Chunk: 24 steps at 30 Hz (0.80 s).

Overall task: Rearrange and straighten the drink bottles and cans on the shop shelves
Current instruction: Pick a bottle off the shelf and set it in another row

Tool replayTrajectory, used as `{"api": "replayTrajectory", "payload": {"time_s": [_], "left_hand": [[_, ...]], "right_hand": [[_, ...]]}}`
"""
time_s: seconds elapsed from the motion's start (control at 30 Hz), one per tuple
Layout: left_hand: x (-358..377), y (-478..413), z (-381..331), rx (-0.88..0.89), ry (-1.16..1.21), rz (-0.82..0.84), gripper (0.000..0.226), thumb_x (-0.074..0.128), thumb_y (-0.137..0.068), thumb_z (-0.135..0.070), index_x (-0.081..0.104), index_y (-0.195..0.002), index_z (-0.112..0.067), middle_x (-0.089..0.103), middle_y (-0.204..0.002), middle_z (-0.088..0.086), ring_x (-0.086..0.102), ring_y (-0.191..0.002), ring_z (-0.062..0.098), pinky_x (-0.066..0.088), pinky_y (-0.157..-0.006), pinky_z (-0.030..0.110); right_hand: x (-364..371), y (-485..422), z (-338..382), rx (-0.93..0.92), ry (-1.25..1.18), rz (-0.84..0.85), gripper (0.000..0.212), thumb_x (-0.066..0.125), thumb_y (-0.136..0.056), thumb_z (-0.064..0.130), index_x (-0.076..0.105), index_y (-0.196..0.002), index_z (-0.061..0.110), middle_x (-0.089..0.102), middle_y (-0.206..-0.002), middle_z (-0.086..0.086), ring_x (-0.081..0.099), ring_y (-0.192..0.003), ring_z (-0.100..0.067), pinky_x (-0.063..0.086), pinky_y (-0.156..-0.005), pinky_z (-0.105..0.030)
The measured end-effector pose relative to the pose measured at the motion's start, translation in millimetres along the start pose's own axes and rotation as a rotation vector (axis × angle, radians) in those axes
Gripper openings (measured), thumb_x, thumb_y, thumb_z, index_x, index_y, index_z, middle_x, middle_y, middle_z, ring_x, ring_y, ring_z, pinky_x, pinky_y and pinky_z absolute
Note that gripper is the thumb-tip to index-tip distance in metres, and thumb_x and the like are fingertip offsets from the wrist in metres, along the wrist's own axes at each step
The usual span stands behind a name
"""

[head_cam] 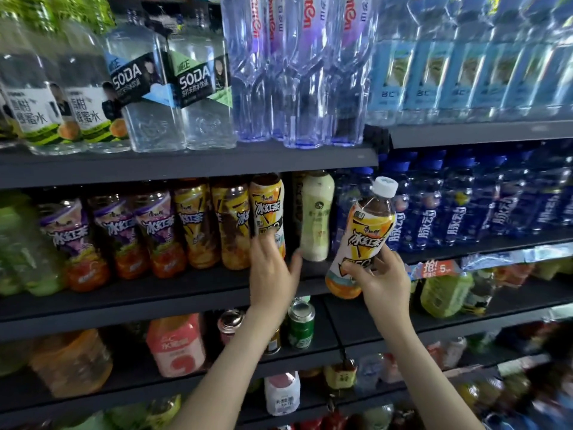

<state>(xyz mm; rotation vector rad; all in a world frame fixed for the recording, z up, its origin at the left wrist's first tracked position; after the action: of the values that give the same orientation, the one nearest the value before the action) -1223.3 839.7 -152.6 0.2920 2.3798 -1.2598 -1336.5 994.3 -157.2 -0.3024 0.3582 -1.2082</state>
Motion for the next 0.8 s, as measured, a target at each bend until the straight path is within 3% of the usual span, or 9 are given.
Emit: {"api": "replayTrajectory", "payload": {"time_s": [0.1,0.17,0.3,0.37,0.47,0.57,0.67,0.73,0.8], "left_hand": [[25,-8,-22,-0.059,0.212,0.178,0.068,0.065,-0.089,-0.024,0.029,-0.144,-0.005,0.047,-0.13,0.015,0.048,-0.12,0.025,0.043,-0.097,0.028],[42,-18,-28,-0.116,0.261,0.24,0.08,0.065,-0.09,-0.026,0.015,-0.15,-0.013,0.043,-0.139,0.012,0.044,-0.126,0.024,0.035,-0.099,0.024],[70,-37,-33,-0.244,0.268,0.326,0.103,0.07,-0.086,-0.028,-0.01,-0.151,-0.026,0.037,-0.146,0.015,0.046,-0.127,0.028,0.043,-0.099,0.038],[79,-41,-32,-0.308,0.251,0.333,0.108,0.071,-0.085,-0.022,-0.016,-0.149,-0.028,0.041,-0.14,0.019,0.053,-0.118,0.03,0.046,-0.09,0.037],[82,-40,-32,-0.32,0.188,0.294,0.106,0.067,-0.086,-0.014,-0.016,-0.149,-0.03,0.045,-0.13,0.021,0.059,-0.104,0.031,0.045,-0.075,0.031],[69,-26,-31,-0.292,0.284,0.225,0.103,0.066,-0.085,-0.011,-0.011,-0.15,-0.032,0.042,-0.138,0.015,0.054,-0.116,0.028,0.044,-0.084,0.029],[44,-1,-29,-0.187,0.445,0.12,0.108,0.072,-0.082,-0.013,-0.01,-0.146,-0.044,0.028,-0.153,0.006,0.038,-0.134,0.017,0.038,-0.099,0.021],[25,16,-26,-0.162,0.457,0.041,0.11,0.075,-0.081,-0.016,-0.012,-0.138,-0.052,0.026,-0.153,0.005,0.036,-0.135,0.015,0.034,-0.099,0.009],[6,28,-21,-0.17,0.441,-0.029,0.108,0.075,-0.079,-0.014,-0.009,-0.137,-0.049,0.032,-0.147,0.004,0.039,-0.129,0.014,0.031,-0.094,-0.001]], "right_hand": [[-15,-2,-6,0.003,0.018,-0.003,0.039,0.078,-0.075,0.009,0.066,-0.11,0.019,0.058,-0.105,0.0,0.056,-0.094,0.0,0.041,-0.069,0.0],[-24,-3,-11,0.004,0.03,-0.001,0.038,0.079,-0.075,0.01,0.066,-0.109,0.02,0.059,-0.105,-0.002,0.057,-0.095,-0.003,0.041,-0.07,-0.001],[-33,-6,-19,0.016,-0.009,0.026,0.039,0.079,-0.074,0.009,0.067,-0.109,0.019,0.061,-0.106,-0.005,0.06,-0.1,-0.011,0.046,-0.074,-0.006],[-35,-9,-21,0.016,-0.04,0.036,0.038,0.079,-0.074,0.007,0.067,-0.109,0.018,0.061,-0.107,-0.006,0.061,-0.101,-0.01,0.047,-0.077,-0.007],[-34,-10,-18,-0.003,-0.057,0.04,0.036,0.078,-0.073,0.005,0.067,-0.104,0.018,0.06,-0.105,-0.004,0.059,-0.102,-0.012,0.045,-0.077,-0.004],[-28,-10,-17,-0.008,-0.107,0.039,0.036,0.078,-0.073,0.0,0.067,-0.104,0.014,0.058,-0.103,-0.004,0.059,-0.103,-0.015,0.046,-0.075,-0.006],[-16,-13,-13,-0.035,-0.157,0.049,0.04,0.078,-0.073,-0.001,0.065,-0.107,0.014,0.056,-0.104,-0.002,0.059,-0.106,-0.019,0.052,-0.084,-0.018],[-4,-16,-12,-0.054,-0.15,0.065,0.043,0.079,-0.072,0.0,0.064,-0.108,0.019,0.055,-0.103,0.0,0.06,-0.105,-0.018,0.053,-0.088,-0.028],[11,-19,-10,-0.069,-0.111,0.084,0.044,0.079,-0.072,0.005,0.063,-0.108,0.024,0.054,-0.102,0.006,0.059,-0.104,-0.015,0.053,-0.088,-0.031]]}}
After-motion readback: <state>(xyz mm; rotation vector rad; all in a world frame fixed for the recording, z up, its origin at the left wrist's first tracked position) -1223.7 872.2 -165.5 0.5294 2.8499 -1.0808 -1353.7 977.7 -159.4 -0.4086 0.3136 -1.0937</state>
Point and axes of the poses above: each hand's wrist, its own y-axis away from the middle knuckle, its own x-axis out of the palm, z = x × y, the point moved 4 cm from there along -y, towards the middle knuckle
